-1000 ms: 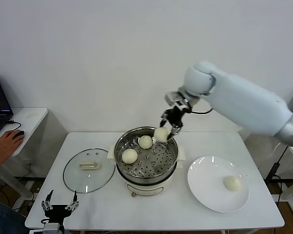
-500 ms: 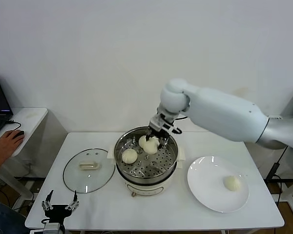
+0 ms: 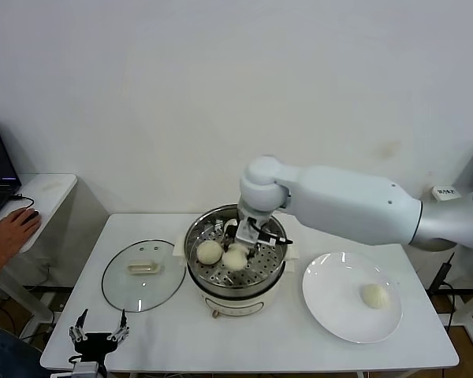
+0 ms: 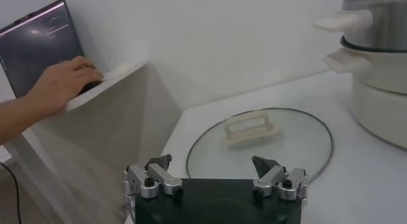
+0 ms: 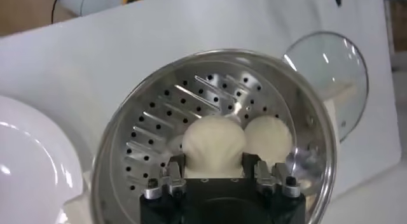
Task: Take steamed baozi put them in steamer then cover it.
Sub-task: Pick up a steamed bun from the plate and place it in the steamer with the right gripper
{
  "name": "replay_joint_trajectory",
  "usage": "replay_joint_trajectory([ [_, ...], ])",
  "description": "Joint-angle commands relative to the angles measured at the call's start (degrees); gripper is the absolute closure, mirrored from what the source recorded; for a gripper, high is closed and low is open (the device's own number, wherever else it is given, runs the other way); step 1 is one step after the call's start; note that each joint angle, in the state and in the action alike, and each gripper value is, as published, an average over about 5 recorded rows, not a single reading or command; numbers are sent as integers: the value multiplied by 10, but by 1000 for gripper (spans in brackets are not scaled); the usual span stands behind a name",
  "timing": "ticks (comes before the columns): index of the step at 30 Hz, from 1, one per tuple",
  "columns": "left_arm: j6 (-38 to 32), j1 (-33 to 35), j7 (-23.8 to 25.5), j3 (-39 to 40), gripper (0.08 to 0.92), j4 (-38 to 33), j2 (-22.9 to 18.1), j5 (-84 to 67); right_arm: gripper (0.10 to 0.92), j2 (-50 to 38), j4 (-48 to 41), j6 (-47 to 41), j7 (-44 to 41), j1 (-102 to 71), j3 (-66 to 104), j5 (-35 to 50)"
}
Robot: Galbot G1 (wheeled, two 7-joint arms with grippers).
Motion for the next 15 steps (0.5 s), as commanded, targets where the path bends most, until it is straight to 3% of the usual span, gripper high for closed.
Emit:
replay_joint_trajectory([
  [1,0,1,0,0,177,-1,1,0,465,4,29,48,14,-9,-17,-49],
  [15,0,2,-1,-2,177,-2,0,-1,465,3,30,50,5,-37,-12,-96],
])
